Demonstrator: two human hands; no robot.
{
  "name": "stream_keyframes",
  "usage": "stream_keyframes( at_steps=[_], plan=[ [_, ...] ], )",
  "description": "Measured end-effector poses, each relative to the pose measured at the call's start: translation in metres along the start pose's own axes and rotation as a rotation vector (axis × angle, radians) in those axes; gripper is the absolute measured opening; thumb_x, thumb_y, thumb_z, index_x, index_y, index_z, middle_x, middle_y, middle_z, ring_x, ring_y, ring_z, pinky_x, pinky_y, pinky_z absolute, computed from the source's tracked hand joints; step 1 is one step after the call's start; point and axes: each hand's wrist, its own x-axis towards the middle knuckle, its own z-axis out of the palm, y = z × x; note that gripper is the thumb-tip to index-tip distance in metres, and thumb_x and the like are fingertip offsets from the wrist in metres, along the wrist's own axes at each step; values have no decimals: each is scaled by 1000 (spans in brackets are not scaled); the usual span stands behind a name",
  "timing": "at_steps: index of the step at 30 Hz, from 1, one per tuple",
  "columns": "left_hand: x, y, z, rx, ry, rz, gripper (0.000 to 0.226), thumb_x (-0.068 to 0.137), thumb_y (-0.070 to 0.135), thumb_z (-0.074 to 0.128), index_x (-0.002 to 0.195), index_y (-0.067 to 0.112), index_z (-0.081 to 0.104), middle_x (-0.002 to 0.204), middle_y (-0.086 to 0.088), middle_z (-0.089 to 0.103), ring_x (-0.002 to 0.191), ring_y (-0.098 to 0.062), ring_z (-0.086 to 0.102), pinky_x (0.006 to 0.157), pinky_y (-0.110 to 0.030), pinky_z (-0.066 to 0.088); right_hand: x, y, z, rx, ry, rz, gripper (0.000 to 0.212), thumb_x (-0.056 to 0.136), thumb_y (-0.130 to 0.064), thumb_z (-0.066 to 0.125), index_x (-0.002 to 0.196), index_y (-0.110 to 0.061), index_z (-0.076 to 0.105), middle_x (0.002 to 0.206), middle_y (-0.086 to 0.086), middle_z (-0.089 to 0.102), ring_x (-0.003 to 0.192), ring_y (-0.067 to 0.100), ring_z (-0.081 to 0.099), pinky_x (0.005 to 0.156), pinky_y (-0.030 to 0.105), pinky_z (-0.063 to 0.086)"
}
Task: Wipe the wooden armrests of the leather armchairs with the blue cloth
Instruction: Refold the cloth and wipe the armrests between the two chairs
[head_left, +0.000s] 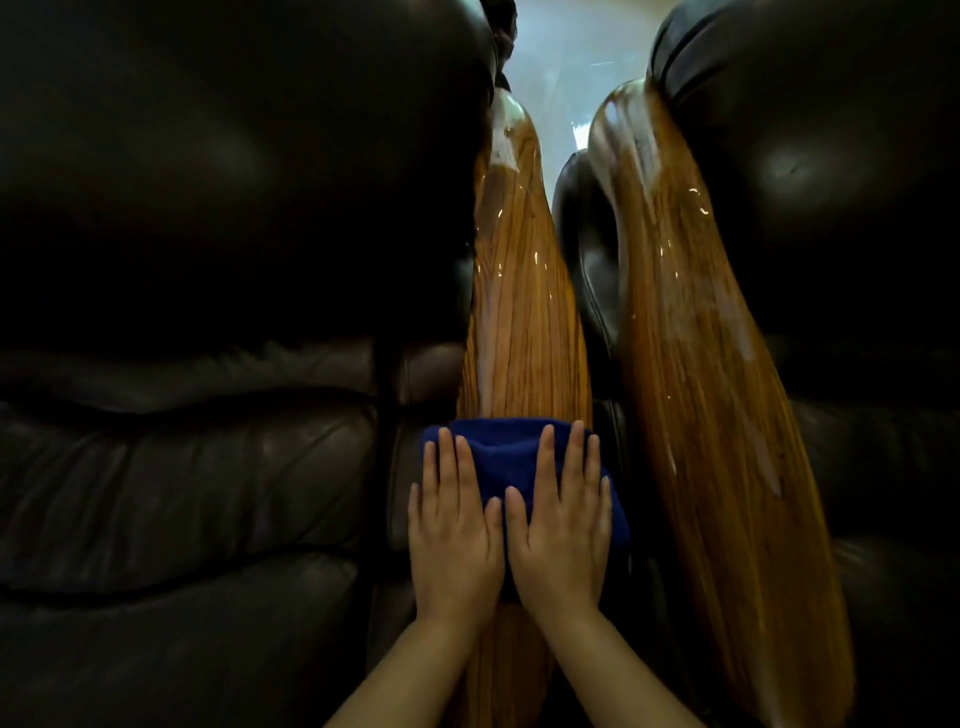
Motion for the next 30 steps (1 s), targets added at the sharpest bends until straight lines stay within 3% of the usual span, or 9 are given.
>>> stream_keyframes(
  at_steps=[6, 11, 13, 16, 19, 25, 30],
  plan=[
    [56, 12, -4, 96, 66, 49, 59, 91, 36, 20, 144, 11, 8, 154, -9, 13, 141, -29, 15, 111, -52, 20, 53, -6, 0, -4, 60, -4, 65, 91, -46, 26, 147, -20, 7, 156, 10, 6, 143, 27, 9, 110, 47, 20],
    [110, 28, -12, 30, 81, 45, 61, 91, 44, 10, 141, 23, -18, 152, 3, -21, 143, -14, -15, 118, -46, 3, 114, -10, -17, 46, 18, -94, 63, 89, -54, 13, 142, -34, -15, 155, -1, -16, 143, 17, -10, 115, 50, 6],
    [110, 29, -17, 18, 103, 58, 63, 91, 44, 15, 140, 27, -21, 151, 2, -25, 142, -15, -20, 117, -47, -3, 113, -8, -21, 88, 59, -35, 62, 88, -56, 13, 141, -40, -16, 154, -3, -18, 142, 16, -15, 112, 55, -3],
    [98, 19, -18, -50, 27, 161, 63, 90, 43, 20, 141, 37, -17, 153, 3, -24, 141, -12, -21, 116, -47, 3, 93, -8, -19, 217, 60, 89, 59, 87, -59, 15, 139, -48, -11, 154, -6, -14, 142, 17, -10, 112, 59, 14],
    [112, 14, -14, -100, -39, 184, 58, 88, 49, 11, 135, 49, -22, 147, 16, -35, 137, -3, -29, 117, -41, 14, 103, -9, -17, 251, 27, 50, 56, 87, -64, 13, 136, -50, -11, 152, -9, -11, 142, 20, -1, 107, 47, 31],
    [168, 29, -16, -138, 7, 217, 54, 88, 48, 11, 136, 44, -13, 147, 18, -28, 139, -6, -24, 112, -30, 5, 159, -13, -21, 270, 47, -48, 55, 84, -60, 10, 134, -52, -11, 153, -10, -9, 143, 21, 9, 100, 37, 36],
    [238, 47, -22, 9, 7, 266, 56, 97, 32, 25, 139, 28, -13, 149, 4, -27, 138, -18, -28, 115, -31, -4, 236, -23, -22, 329, -23, -93, 52, 95, -40, 24, 136, -46, -8, 157, -2, -6, 143, 24, 11, 104, 38, 34]
  ],
)
